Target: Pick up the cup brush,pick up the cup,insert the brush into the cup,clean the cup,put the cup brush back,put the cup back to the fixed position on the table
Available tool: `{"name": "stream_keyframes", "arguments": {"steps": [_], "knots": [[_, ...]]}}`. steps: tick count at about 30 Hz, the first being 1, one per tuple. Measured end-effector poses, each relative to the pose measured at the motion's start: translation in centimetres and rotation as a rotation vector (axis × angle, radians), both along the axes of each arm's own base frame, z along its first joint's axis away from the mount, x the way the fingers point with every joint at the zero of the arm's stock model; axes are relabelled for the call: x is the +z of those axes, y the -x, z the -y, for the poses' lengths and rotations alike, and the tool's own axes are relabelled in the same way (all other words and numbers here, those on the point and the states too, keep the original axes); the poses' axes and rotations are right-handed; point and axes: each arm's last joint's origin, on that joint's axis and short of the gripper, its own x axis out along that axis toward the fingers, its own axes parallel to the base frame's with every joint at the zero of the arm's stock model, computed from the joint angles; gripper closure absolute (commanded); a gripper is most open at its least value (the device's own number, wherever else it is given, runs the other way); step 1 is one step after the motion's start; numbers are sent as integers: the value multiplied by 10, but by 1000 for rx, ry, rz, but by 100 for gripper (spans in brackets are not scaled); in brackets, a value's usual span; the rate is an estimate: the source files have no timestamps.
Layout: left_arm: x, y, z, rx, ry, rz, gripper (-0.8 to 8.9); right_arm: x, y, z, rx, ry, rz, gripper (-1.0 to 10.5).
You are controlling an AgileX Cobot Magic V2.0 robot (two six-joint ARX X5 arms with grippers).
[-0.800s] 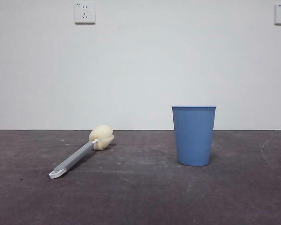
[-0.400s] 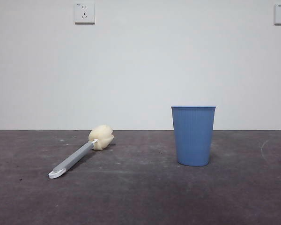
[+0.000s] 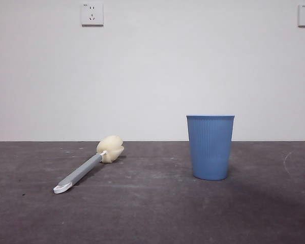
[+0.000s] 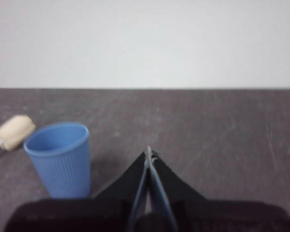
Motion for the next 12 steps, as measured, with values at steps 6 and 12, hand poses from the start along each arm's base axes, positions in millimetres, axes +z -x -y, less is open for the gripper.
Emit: {"name": "stream_keyframes", "arguments": {"steps": [6,12], "knots": [[0,0,0,0,0,0,817,-19,-4,2,-22,-1,-66,945],[0,0,0,0,0,0,817,-33,-6,2,-11,0,-124,945]]}}
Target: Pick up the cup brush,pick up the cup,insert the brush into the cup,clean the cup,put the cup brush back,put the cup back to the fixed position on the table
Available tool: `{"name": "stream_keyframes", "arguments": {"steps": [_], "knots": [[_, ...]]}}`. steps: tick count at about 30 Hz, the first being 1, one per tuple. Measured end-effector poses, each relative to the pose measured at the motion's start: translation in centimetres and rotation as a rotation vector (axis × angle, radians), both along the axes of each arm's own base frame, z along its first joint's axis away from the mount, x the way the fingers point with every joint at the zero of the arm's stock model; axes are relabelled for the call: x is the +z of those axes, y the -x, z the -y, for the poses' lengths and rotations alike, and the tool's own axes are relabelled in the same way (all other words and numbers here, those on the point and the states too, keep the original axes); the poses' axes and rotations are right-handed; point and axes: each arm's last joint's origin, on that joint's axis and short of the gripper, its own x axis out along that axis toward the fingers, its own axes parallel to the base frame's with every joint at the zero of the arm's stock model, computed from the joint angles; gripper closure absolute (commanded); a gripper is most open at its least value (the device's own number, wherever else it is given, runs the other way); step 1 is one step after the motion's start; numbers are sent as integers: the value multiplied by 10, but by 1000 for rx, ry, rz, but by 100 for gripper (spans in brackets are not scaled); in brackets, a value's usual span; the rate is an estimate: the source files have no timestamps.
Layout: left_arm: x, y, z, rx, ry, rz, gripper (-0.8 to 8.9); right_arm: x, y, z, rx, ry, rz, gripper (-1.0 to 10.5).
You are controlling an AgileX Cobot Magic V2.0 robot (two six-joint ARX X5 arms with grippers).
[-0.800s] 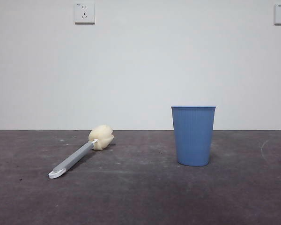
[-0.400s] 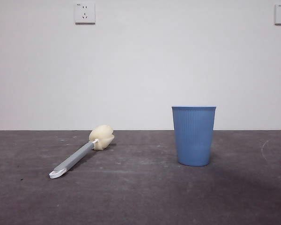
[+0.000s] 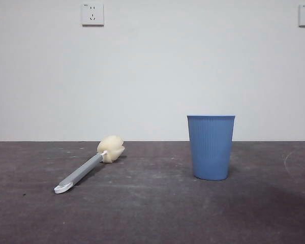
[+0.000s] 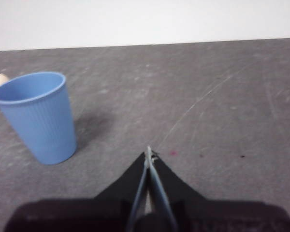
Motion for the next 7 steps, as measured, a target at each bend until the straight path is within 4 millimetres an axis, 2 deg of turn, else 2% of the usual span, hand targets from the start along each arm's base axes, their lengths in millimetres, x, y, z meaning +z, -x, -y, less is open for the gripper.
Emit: {"name": "stream_keyframes", "arguments": {"steps": [7], "knots": [[0,0,0,0,0,0,817,0,0,0,6,-4,-5,945]]}}
